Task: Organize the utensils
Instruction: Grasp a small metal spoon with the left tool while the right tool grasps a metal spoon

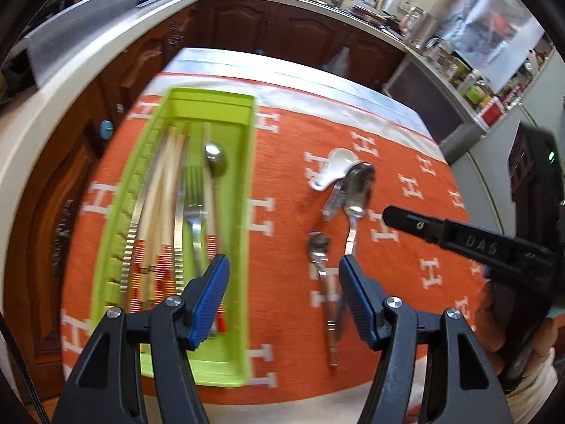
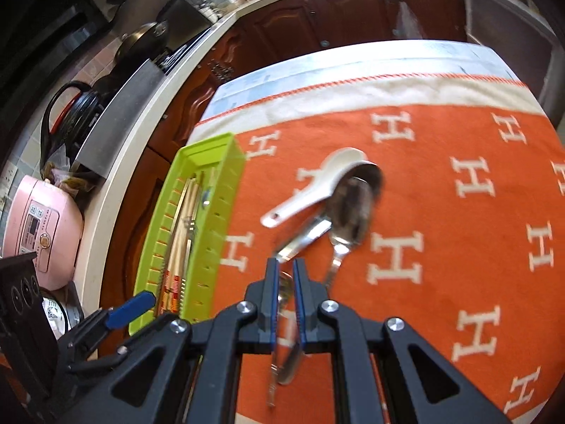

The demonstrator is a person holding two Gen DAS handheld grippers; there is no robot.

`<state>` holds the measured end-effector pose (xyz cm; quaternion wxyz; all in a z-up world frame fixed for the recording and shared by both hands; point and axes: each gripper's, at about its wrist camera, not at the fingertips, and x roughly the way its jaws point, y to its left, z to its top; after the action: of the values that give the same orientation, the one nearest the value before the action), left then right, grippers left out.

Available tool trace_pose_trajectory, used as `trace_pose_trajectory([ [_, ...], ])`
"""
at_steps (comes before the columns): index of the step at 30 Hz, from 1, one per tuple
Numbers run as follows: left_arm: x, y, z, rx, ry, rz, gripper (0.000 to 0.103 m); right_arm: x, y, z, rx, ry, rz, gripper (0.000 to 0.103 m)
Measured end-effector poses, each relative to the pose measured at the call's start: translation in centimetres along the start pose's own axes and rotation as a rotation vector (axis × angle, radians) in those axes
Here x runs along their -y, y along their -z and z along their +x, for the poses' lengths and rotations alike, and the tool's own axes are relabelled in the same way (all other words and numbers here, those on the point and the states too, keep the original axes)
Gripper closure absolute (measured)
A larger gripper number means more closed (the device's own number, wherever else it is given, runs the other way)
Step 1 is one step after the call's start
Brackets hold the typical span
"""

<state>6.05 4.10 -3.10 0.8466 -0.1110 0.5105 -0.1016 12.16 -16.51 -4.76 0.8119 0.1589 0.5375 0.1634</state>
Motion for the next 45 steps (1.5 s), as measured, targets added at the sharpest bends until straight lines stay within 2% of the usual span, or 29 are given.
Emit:
trace_pose_trajectory([
  [3,1.3,-0.3,0.9,-0.023,0.031,0.019,0.04,1.7,0.7,-0.3,0.007,-0.009,0.029,0.094],
  [7,2.7,-1.6,2.1,-0.033,0.031,0.051,0.041,3.9,1.0,-0.1,0.01,-0.019,0.066,0.094],
  [13,4.0,-5.5,4.3,-0.052,0.035,0.077,0.046,6.0,0.3,0.3,0.029,-0.061,0.078,0.094],
  [18,3.7,-8.7,7.4,-0.121,0.045,0.043,0.064,6.6,-1.0,1.7,0.033,-0.092,0.067,0.094],
  [21,3.6,-9.8,9.1,-0.151,0.056,0.022,0.066,6.7,-1.8,2.9,0.034,-0.093,0.051,0.094],
  [27,3.4,-9.8,10.4,-0.172,0.058,0.008,0.066,7.1,-2.4,4.8,0.033,-0.062,0.046,0.094],
  [32,3.2,-9.8,10.5,-0.17,0.059,0.004,0.066,7.5,-2.4,5.7,0.03,-0.068,0.059,0.093],
  [39,2.9,-9.2,10.0,-0.169,0.074,-0.006,0.066,6.3,-2.2,6.2,0.081,-0.051,0.003,0.093],
  [42,2.5,-8.6,9.4,-0.168,0.084,-0.026,0.066,6.0,-2.0,6.2,0.096,-0.031,-0.013,0.097],
  [45,2.2,-7.5,8.3,-0.16,0.105,-0.044,0.066,6.4,-1.8,5.6,0.104,-0.064,-0.002,0.101],
])
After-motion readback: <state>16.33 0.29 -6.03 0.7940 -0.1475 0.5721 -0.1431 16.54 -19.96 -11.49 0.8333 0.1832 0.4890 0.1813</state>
